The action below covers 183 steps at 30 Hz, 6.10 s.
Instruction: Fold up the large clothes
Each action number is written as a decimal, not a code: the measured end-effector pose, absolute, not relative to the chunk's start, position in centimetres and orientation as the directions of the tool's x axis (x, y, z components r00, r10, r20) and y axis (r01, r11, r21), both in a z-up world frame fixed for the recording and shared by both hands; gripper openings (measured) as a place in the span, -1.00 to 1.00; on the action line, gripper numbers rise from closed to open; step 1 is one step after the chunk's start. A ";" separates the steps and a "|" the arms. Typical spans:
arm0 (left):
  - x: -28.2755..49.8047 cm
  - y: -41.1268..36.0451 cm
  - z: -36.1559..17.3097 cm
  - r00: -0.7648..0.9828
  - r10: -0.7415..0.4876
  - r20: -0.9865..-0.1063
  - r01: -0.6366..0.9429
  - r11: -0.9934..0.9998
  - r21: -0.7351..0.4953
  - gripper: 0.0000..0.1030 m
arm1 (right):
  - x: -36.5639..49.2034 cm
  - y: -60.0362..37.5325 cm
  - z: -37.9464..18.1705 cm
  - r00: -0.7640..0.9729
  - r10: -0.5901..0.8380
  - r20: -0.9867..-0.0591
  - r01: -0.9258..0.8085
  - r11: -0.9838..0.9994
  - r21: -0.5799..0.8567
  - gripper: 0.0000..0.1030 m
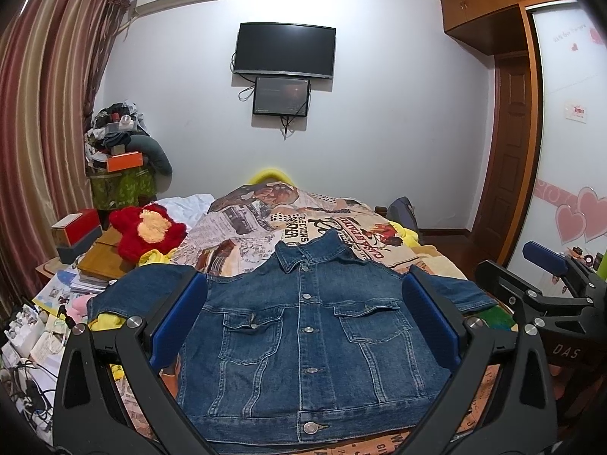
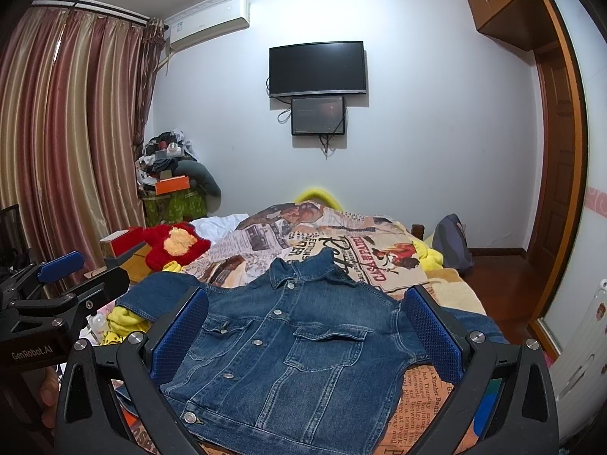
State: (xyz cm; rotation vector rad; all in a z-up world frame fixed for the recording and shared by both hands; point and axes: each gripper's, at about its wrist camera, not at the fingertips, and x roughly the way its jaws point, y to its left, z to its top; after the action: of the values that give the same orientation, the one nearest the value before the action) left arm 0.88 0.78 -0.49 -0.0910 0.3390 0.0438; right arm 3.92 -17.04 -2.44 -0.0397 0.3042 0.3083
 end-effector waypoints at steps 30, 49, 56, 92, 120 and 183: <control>12.7 15.4 -6.5 0.831 0.237 -0.504 -0.355 0.923 -0.152 1.00 | 21.1 -13.4 -6.5 0.847 0.274 -0.456 -0.315 0.949 -0.016 1.00; 17.0 33.2 -21.0 0.629 0.016 -0.777 -0.574 0.684 -0.451 0.91 | 37.1 -8.1 -18.0 0.604 0.271 -0.749 -0.384 0.923 0.024 1.00; 18.3 36.6 -23.9 0.627 -0.042 -0.778 -0.612 0.592 -0.525 0.64 | 38.9 -7.6 -21.0 0.511 0.303 -0.804 -0.384 0.918 0.101 0.97; 28.0 17.9 -16.4 0.626 0.131 -0.769 -0.231 0.973 -0.023 -0.83 | 36.7 -13.1 -16.8 0.530 0.347 -0.773 -0.344 0.922 0.178 0.92; 21.2 31.9 -21.2 0.640 -0.061 -0.766 -0.482 0.745 -0.461 0.54 | 36.8 -8.4 -20.4 0.422 0.311 -0.851 -0.387 0.911 0.142 0.92; 26.0 5.7 -14.5 0.617 -0.136 -0.775 0.131 0.989 -0.069 0.37 | 34.3 -14.5 -14.9 0.539 0.306 -0.785 -0.398 0.914 0.083 0.92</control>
State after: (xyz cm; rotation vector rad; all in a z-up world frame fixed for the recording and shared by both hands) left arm 25.98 5.66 -14.48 -0.0056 0.8924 -0.1533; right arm 34.29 -14.53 -14.86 -0.1101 0.9104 0.4192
